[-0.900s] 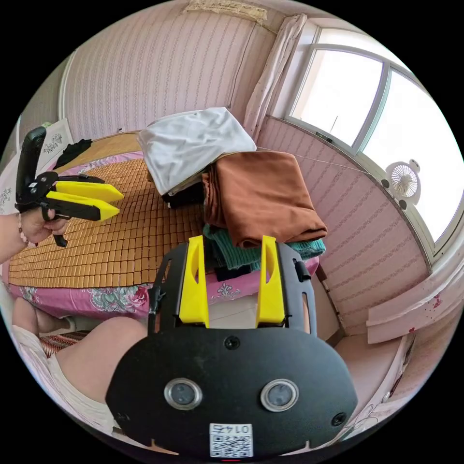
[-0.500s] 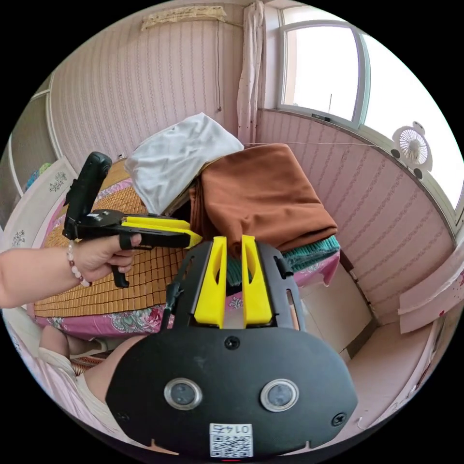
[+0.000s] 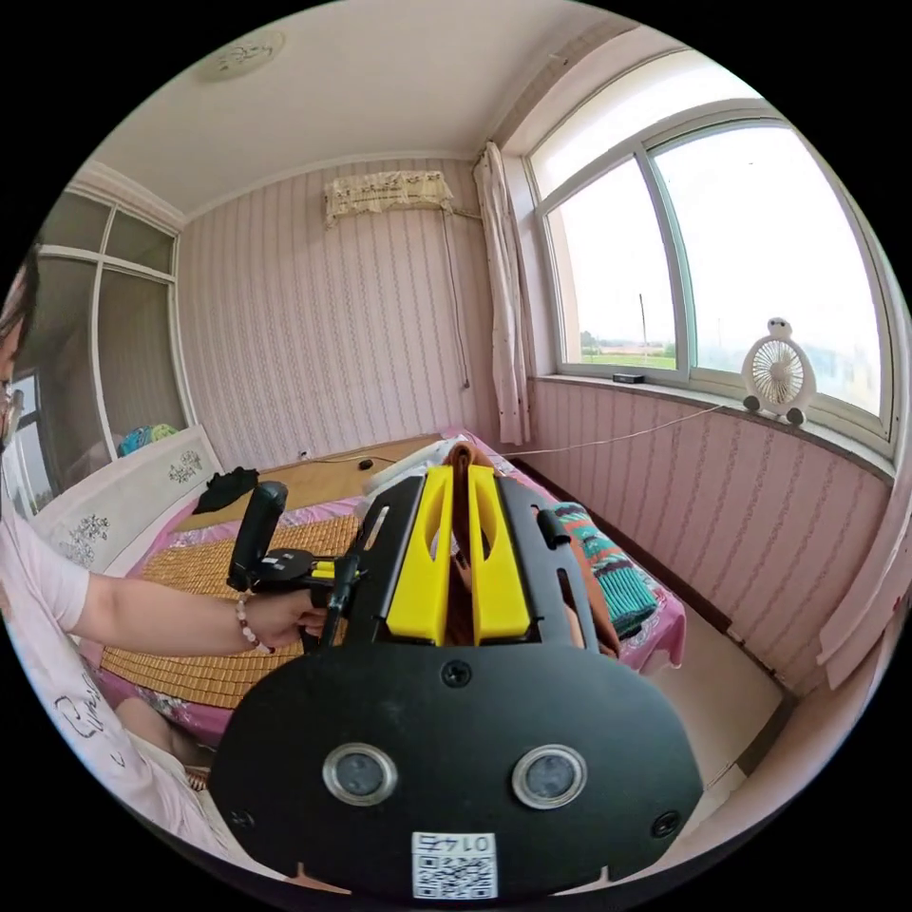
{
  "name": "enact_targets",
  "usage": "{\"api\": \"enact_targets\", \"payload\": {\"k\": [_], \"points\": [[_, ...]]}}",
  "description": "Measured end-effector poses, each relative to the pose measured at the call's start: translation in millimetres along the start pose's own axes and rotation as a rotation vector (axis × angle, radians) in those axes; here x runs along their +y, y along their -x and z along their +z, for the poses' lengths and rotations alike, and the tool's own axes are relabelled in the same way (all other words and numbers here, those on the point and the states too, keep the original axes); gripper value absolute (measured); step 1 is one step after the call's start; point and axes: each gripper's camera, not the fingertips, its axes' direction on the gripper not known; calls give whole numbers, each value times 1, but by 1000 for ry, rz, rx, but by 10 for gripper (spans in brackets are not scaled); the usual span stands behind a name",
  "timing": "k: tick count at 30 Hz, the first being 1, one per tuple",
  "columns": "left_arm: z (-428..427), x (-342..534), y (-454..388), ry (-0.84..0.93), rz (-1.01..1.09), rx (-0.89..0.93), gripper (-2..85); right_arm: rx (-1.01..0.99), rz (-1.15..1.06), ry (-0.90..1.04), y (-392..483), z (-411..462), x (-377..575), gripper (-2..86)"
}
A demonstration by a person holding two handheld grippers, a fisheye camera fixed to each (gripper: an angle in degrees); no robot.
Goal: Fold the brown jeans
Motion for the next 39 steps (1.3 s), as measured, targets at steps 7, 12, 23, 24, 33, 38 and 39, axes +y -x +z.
{"api": "enact_targets", "payload": {"k": [7, 12, 23, 24, 33, 38, 39], "points": [[-150, 115, 2, -165, -148, 130, -9, -390, -122, 72, 109, 13, -7, 15], [-288, 229, 14, -256, -338, -72, -9, -608, -169, 113, 216, 60, 14, 14], [-564, 425, -46, -121, -513, -849, -8, -691, 96, 304, 324, 232, 75, 15], [-576, 453, -46, -82, -576, -885, -7, -681, 79, 369, 336, 247, 92, 16], [-567, 656, -14, 83, -1011, -862, -5, -346, -6, 1085, 397, 373, 254, 24], [-591, 680, -22, 27, -1002, -823, -3, -507, -153, 801, 466, 352, 227, 26], [-594, 684, -23, 28, -993, -825, -3, -629, -289, 763, 504, 349, 225, 36]]}}
